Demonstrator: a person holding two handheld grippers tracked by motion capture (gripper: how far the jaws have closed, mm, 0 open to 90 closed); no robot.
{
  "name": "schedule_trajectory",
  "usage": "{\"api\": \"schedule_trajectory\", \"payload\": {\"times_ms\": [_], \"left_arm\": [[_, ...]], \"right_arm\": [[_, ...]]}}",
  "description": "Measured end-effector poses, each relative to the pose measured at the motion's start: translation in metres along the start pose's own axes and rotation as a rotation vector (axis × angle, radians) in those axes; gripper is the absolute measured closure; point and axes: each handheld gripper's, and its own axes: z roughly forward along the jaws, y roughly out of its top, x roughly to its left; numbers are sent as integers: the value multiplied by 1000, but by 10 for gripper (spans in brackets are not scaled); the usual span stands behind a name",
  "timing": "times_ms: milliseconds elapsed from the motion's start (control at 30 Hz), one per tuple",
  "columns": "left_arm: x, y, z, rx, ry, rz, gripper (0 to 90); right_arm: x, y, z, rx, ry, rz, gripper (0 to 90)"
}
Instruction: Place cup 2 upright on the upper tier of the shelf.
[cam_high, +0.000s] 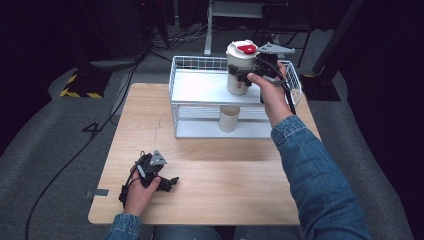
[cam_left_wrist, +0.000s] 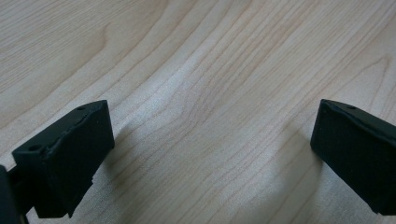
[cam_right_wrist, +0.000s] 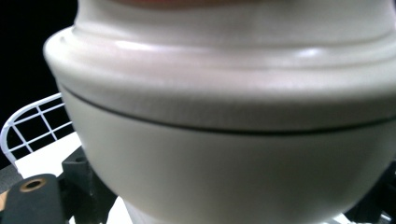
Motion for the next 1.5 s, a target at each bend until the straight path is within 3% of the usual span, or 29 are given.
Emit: {"api": "schedule_trajectory", "payload": {"times_ms": [200, 367, 567, 767, 933, 1500], "left_arm": [[0, 0, 0, -3, 3, -1, 1], [0, 0, 0, 0, 2, 3, 1], [0, 0, 0, 0, -1, -1, 1], [0, 0, 0, 0, 0, 2, 1], [0, 0, 0, 0, -1, -1, 1], [0, 0, 0, 0, 0, 0, 1]], "right_arm": [[0, 0, -2, 13, 3, -1, 120], [1, 1, -2, 20, 9, -33, 110], [-1, 0, 0, 40, 11, -24, 43], [-1, 0, -2, 41, 13, -36, 42], [0, 3, -9, 43, 2, -48, 42], [-2, 6, -45, 35, 35, -51, 47]]}}
